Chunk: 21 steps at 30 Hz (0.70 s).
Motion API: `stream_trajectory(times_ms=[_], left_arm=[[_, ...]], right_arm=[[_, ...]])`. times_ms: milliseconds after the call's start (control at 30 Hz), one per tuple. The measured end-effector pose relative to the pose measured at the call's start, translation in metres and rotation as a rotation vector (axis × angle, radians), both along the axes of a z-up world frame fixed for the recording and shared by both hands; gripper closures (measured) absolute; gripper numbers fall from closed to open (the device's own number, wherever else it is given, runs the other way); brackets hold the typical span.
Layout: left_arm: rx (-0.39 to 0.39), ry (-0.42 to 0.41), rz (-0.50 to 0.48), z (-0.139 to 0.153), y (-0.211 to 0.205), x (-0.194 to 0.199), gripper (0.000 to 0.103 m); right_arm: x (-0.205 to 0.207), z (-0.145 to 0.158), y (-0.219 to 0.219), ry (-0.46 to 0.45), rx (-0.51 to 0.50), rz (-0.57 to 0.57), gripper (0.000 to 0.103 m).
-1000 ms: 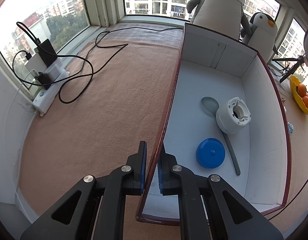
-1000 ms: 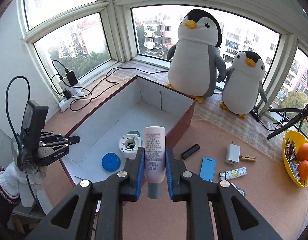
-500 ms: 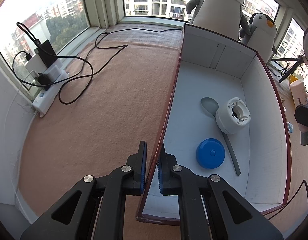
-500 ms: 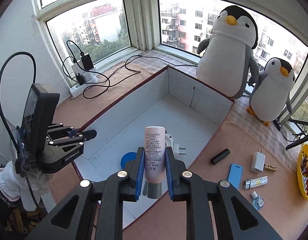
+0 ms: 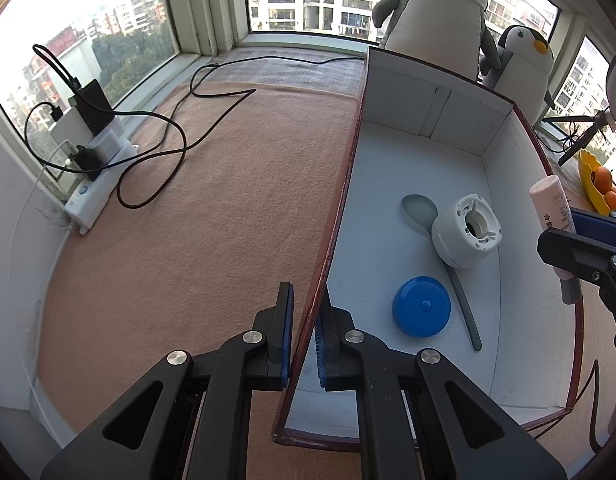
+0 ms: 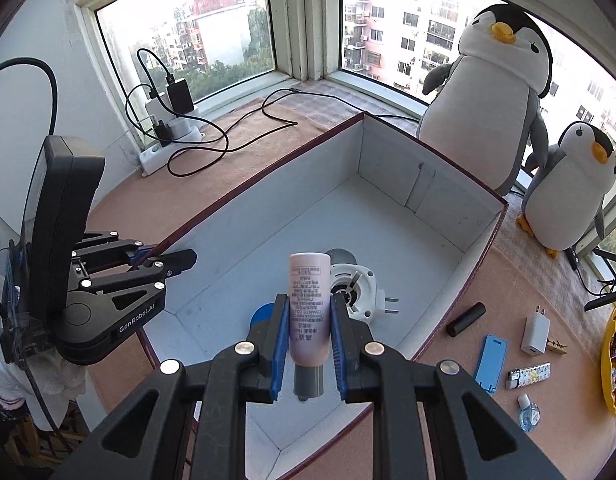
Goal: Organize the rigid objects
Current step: 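Carry the lotion tube into the box and open the right gripper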
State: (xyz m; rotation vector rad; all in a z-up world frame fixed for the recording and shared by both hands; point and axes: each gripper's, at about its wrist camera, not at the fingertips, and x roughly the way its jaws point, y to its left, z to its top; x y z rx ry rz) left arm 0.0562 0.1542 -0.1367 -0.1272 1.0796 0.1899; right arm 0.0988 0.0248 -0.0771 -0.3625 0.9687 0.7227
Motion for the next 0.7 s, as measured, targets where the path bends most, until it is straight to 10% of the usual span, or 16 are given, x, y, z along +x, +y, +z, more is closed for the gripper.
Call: stream_trajectory(times_ms=[700], left_arm=[[-0.001,0.005,0.002,-0.0017,0.0023,0.0011,0.095]], right_arm=[[0.0016,-0.0094,0.0046,0.011,-0.018,0.023,0.085]])
